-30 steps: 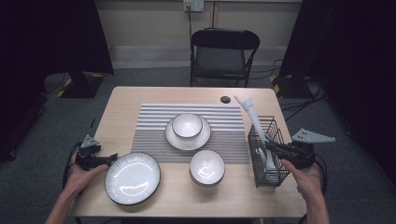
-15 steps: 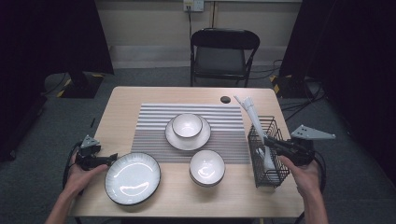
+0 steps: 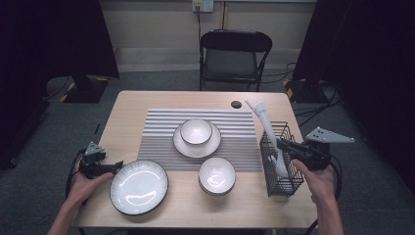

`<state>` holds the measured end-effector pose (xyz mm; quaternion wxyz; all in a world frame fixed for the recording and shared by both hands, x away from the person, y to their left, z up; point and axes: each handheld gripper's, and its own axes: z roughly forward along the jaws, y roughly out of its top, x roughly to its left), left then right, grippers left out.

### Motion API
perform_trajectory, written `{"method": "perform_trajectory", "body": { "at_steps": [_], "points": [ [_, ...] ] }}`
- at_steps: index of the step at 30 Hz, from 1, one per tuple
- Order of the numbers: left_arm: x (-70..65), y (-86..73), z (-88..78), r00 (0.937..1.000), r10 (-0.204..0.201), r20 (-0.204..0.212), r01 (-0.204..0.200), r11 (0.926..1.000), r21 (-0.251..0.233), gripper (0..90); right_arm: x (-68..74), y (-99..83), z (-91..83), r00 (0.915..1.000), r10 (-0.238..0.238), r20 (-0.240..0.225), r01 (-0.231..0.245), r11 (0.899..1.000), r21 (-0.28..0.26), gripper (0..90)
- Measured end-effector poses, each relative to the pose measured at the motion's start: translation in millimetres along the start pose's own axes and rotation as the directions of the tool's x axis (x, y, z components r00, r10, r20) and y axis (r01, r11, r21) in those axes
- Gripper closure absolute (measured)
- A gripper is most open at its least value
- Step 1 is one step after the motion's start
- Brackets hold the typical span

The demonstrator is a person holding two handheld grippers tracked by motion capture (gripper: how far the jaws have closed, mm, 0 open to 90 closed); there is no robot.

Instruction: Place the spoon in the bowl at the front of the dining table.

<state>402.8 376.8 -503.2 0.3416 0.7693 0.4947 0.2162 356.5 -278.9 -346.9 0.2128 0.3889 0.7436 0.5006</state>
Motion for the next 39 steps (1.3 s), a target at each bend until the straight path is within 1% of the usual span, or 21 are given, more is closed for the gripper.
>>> {"method": "perform_trajectory", "body": {
  "at_steps": [4, 6, 9, 17, 21, 23, 25, 32, 35, 37, 39],
  "points": [
    [0.0, 0.0, 0.0, 1.0000, 0.000, 0.000, 0.000, 1.0000, 0.000, 13.8, 2.2, 5.0, -0.1, 1.0000, -0.002, 0.003, 0.002, 1.000, -0.006, 87.1],
    [0.0, 0.0, 0.0, 1.0000, 0.000, 0.000, 0.000, 1.0000, -0.001, 13.8, 3.3, 7.7, -0.1, 1.0000, -0.002, -0.002, 0.002, 1.000, -0.002, 87.1],
    [-0.1, 0.0, 0.0, 1.0000, 0.000, 0.000, 0.000, 1.0000, 0.000, 13.8, 4.2, 11.1, 0.2, 0.9999, 0.003, -0.012, -0.003, 1.000, -0.009, 87.1],
    [-0.1, 0.0, 0.0, 1.0000, -0.001, 0.000, 0.001, 1.0000, 0.000, 13.8, 7.8, 19.7, 0.8, 1.0000, 0.006, -0.003, -0.006, 1.000, -0.018, 87.1],
    [-0.1, 0.0, 0.0, 1.0000, -0.001, 0.000, 0.001, 1.0000, 0.000, 13.8, 8.4, 22.8, -0.4, 0.9999, 0.013, -0.006, -0.013, 1.000, -0.026, 87.1],
    [-0.2, 0.0, 0.0, 1.0000, -0.001, -0.001, 0.001, 1.0000, 0.000, 13.8, 8.6, 23.7, -0.4, 0.9999, 0.012, -0.006, -0.012, 1.000, -0.025, 87.1],
    [0.0, 0.0, 0.0, 1.0000, 0.000, 0.000, 0.000, 1.0000, 0.000, 13.8, 9.8, 26.5, -1.0, 0.9998, 0.006, -0.018, -0.007, 0.999, -0.040, 87.1],
    [-0.1, 0.0, 0.0, 1.0000, -0.001, 0.000, 0.001, 1.0000, -0.001, 13.8, 13.6, 36.2, -3.2, 0.9999, 0.002, -0.015, -0.003, 0.999, -0.046, 87.2],
    [-0.1, 0.0, 0.0, 1.0000, -0.001, 0.000, 0.001, 1.0000, 0.000, 13.8, 15.1, 39.2, -3.3, 0.9998, 0.009, -0.018, -0.010, 0.999, -0.052, 87.2],
    [0.0, 0.0, 0.0, 1.0000, 0.000, 0.000, 0.000, 1.0000, 0.000, 13.8, 16.0, 40.9, -2.7, 0.9998, 0.019, -0.010, -0.019, 0.998, -0.054, 87.2],
    [0.0, 0.0, 0.0, 1.0000, 0.000, 0.000, 0.000, 1.0000, 0.000, 13.8, 16.8, 42.8, -1.2, 0.9997, 0.020, -0.016, -0.021, 0.998, -0.059, 87.2]
  ]
}}
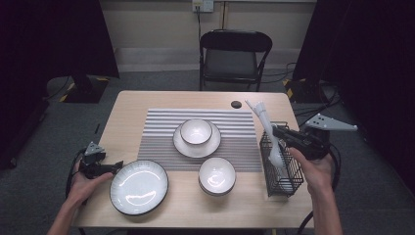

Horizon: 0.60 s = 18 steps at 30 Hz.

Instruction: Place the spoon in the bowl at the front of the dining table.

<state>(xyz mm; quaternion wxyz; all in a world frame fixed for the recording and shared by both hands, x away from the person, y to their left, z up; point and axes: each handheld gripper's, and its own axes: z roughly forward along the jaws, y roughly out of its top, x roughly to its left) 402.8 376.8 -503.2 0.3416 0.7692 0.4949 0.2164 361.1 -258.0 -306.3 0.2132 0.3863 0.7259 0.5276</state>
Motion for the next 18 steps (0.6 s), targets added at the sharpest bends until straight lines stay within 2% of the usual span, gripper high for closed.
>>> {"method": "perform_trajectory", "body": {
  "at_steps": [18],
  "points": [
    [0.0, 0.0, 0.0, 1.0000, 0.000, 0.000, 0.000, 1.0000, 0.000, 13.8, 12.6, 8.9, 35.9, 0.9990, 0.014, -0.043, -0.015, 1.000, -0.023, 87.1]
  ]
}}
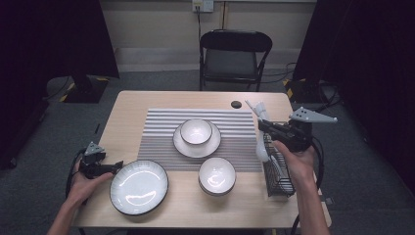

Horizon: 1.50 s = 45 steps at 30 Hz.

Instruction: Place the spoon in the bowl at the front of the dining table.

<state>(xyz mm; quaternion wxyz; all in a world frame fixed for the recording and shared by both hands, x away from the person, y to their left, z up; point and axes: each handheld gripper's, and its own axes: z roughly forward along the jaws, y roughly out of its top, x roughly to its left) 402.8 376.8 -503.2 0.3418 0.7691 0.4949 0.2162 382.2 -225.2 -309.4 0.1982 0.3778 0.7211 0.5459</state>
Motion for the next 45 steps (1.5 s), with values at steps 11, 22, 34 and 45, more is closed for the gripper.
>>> {"method": "perform_trajectory", "body": {
  "at_steps": [11, 22, 34, 45],
  "points": [
    [-0.4, -0.2, -0.1, 1.0000, -0.005, -0.002, 0.005, 1.0000, -0.002, 13.9, 17.6, 8.3, 29.0, 0.9989, -0.028, -0.038, 0.028, 1.000, 0.007, 87.1],
    [-1.7, -1.6, -1.5, 0.9999, -0.014, -0.004, 0.014, 0.9999, -0.006, 15.0, 20.5, 8.7, 60.3, 0.9987, -0.009, -0.050, 0.010, 1.000, 0.013, 87.1],
    [-1.6, -1.7, -1.5, 0.9999, -0.013, -0.004, 0.013, 0.9999, -0.007, 15.0, 19.8, 8.1, 84.8, 0.9982, 0.010, -0.060, -0.010, 1.000, 0.010, 87.1],
    [-0.8, -1.4, -1.7, 1.0000, -0.005, -0.004, 0.005, 1.0000, -0.002, 14.9, 18.0, 8.8, 100.7, 0.9976, 0.006, -0.069, -0.005, 1.000, 0.013, 87.1]
  ]
}}
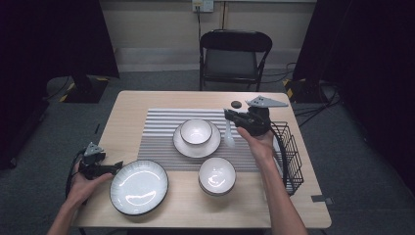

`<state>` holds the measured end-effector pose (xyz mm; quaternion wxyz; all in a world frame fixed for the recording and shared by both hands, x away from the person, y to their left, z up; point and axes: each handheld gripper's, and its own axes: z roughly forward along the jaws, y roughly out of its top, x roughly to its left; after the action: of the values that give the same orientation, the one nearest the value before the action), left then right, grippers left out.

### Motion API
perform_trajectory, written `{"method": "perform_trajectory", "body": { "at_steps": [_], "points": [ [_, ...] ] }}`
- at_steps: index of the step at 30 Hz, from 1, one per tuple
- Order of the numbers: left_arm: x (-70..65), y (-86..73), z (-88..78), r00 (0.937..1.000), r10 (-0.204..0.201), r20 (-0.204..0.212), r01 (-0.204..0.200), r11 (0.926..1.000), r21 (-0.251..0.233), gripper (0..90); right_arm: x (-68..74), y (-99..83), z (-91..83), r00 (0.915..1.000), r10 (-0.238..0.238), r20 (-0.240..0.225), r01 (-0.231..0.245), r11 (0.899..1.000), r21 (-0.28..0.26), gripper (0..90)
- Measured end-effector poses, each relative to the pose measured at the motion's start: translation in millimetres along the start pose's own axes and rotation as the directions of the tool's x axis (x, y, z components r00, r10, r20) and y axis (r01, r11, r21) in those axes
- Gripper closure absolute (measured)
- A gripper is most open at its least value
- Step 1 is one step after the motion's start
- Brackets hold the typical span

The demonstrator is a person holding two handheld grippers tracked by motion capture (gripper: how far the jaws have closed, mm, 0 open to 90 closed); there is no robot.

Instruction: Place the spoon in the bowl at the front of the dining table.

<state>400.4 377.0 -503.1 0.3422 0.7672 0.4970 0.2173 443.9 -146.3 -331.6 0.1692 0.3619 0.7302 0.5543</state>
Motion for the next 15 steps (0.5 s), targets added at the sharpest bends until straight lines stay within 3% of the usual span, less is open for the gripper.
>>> {"method": "perform_trajectory", "body": {
  "at_steps": [15],
  "points": [
    [-0.2, 0.4, 1.0, 1.0000, -0.008, 0.004, 0.008, 1.0000, -0.004, 14.7, 5.4, 7.8, 24.5, 0.9994, -0.009, -0.032, 0.009, 1.000, 0.004, 87.0]
  ]
}}
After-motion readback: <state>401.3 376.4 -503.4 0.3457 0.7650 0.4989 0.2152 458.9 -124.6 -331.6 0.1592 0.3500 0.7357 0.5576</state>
